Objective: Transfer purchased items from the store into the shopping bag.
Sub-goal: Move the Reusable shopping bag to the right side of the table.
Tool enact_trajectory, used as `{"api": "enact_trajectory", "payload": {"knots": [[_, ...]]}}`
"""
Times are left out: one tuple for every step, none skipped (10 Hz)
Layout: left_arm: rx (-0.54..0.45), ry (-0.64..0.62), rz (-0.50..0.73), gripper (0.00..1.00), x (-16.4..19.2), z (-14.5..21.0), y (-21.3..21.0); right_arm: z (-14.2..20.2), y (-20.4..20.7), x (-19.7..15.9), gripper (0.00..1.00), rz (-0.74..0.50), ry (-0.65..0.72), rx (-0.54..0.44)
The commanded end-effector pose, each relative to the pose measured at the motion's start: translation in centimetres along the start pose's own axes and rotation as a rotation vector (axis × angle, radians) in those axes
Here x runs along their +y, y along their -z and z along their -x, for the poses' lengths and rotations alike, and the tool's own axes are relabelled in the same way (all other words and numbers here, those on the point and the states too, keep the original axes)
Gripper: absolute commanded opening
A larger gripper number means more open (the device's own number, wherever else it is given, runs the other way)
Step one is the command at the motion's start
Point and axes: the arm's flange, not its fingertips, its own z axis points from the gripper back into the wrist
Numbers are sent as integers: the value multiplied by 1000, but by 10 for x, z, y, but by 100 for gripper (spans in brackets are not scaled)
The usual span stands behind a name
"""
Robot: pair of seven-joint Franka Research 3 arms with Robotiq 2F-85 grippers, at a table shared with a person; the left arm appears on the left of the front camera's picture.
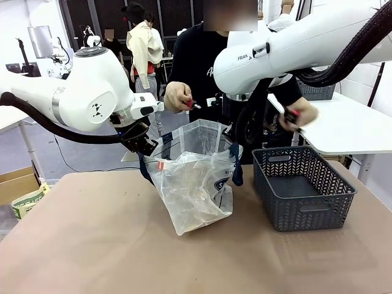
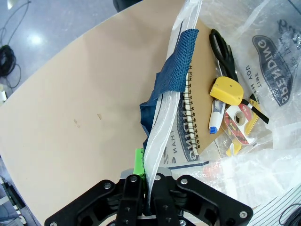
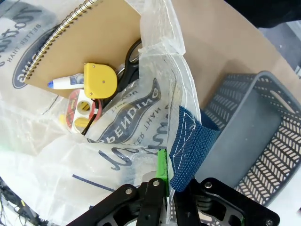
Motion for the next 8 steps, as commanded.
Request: {"api": "enact_trajectory", "payload": {"knots": [[-4,3,-5,0,1,0,-2,0,0,-1,0,1,2,0],[-4,3,-5,0,1,0,-2,0,0,-1,0,1,2,0],[-4,3,-5,0,1,0,-2,0,0,-1,0,1,2,0],[-4,3,-5,0,1,0,-2,0,0,-1,0,1,2,0],[-4,3,-5,0,1,0,-2,0,0,-1,0,1,2,0],[-4,3,-5,0,1,0,-2,0,0,-1,0,1,2,0],[-4,3,-5,0,1,0,-2,0,0,-1,0,1,2,0],[-4,3,-5,0,1,0,-2,0,0,-1,0,1,2,0]]}}
